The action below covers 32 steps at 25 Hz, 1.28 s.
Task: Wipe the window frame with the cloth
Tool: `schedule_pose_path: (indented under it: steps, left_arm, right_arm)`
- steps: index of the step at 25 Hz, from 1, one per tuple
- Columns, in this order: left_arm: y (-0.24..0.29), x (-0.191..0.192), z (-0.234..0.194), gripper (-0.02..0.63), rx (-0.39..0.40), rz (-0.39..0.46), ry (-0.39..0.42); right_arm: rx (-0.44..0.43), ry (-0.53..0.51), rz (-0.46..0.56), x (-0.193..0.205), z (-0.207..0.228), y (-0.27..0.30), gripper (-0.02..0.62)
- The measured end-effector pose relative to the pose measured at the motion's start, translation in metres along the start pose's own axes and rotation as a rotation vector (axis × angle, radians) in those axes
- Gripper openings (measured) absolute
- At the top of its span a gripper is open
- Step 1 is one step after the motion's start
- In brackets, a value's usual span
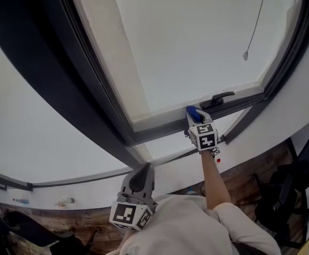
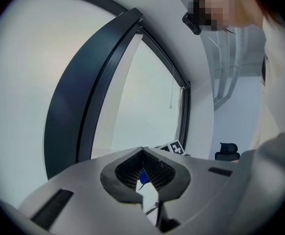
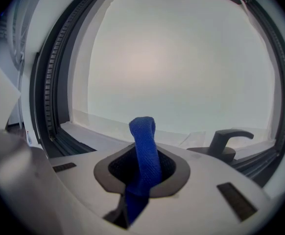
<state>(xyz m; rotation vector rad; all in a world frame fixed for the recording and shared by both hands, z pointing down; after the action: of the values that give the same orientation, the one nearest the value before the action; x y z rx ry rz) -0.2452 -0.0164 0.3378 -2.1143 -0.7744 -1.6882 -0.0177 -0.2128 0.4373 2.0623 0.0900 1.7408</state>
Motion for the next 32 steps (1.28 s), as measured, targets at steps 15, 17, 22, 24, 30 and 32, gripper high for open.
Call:
schedule_pose_path:
  steps: [15,17,22,24,30,32]
  left_arm:
    - [-0.025,0.013,-0.010,0.009,0.029,-0.051,-0.014]
    - [-0.029,0.013,-0.013,0.009,0.017,-0.046,-0.018]
    - [-0.036,0.011,-0.025,0.009,-0.014,-0.034,-0.032]
    - [-0.037,0.010,-0.030,0.009,-0.025,-0.030,-0.035]
    - [-0.034,0.008,-0.037,0.009,-0.032,-0.026,-0.046]
    - [-0.032,0.009,-0.040,0.009,-0.036,-0.029,-0.049]
  right_arm:
    - [-0.408,-0.112,0.165,-0.040,-0.189,-0.012,0.057]
    - [-0.443,-0.122,0.136,-0.035,-0.202,-0.007,0.057]
    - [-0.523,-0.155,0.040,-0.015,-0.231,0.006,0.057]
    - [-0.529,-0.176,-0.002,-0.006,-0.237,0.011,0.057]
    - [-0.513,-0.185,-0.033,0.004,-0.238,0.022,0.057]
    - [-0.512,-0.195,-0.038,0.003,-0.238,0.024,0.057]
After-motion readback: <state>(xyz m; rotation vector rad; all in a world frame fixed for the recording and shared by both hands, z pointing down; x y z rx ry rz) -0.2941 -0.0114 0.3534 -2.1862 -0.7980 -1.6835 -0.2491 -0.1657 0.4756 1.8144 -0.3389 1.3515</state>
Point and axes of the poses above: the fingertips, and each gripper's own axes: y forward along the fingers, z to its right, x out of its underside, the point moved 3 cm from there along -y, backward along the fingers, and after that the axes turned 2 degrees about -x, right-handed, at the moved point
